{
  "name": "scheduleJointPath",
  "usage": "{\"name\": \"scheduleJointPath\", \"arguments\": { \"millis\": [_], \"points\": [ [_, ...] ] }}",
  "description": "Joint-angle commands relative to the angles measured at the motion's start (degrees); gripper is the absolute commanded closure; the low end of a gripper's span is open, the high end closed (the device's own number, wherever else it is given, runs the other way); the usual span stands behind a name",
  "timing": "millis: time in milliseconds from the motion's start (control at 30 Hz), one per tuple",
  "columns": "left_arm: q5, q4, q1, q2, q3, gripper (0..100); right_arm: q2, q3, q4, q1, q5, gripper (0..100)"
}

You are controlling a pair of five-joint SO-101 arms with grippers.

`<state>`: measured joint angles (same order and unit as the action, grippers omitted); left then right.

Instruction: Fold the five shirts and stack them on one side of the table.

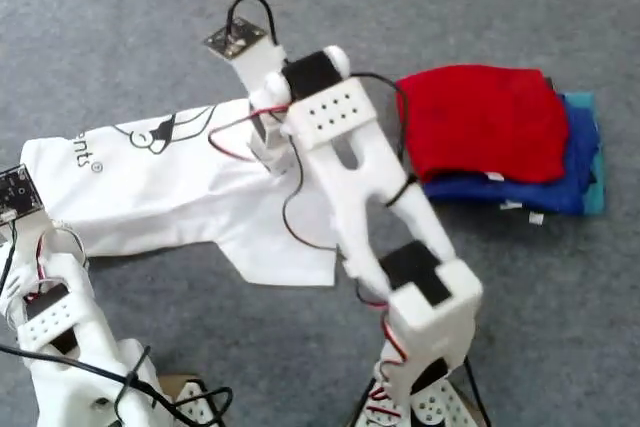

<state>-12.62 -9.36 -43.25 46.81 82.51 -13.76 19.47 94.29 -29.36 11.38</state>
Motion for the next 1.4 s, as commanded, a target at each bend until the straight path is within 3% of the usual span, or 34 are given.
{"name": "scheduleJointPath", "arguments": {
  "millis": [0,267,533,700,900,1133,1267,1367],
  "points": [
    [-0.70,-8.09,0.66,-0.79,-7.34,97,9.54,-11.82,-5.27,0.53,-0.62,98.5],
    [-0.70,-21.54,5.58,-0.18,-12.09,97,27.30,-37.41,-13.98,0.70,-0.62,98.5],
    [-0.79,-21.36,0.31,-0.70,-12.26,97,41.27,-54.99,-17.93,0.35,-0.62,98.5],
    [-5.80,-20.31,0.04,-0.79,-9.36,97,43.12,-64.48,-26.29,0.09,-0.26,98.5],
    [-5.98,-16.70,-1.63,-0.79,-6.81,97,43.12,-68.18,-33.41,0.18,-0.26,98.4],
    [-3.69,-15.82,-2.24,-0.79,-6.55,95,43.12,-70.64,-33.05,0.09,2.81,98.1],
    [2.29,-16.00,-5.05,-0.79,-7.08,80,43.56,-71.34,-27.96,0.26,5.36,85.8],
    [3.87,-17.85,-7.08,-0.62,-9.27,80,43.56,-67.74,-22.95,0.18,5.54,75.5]
  ]
}}
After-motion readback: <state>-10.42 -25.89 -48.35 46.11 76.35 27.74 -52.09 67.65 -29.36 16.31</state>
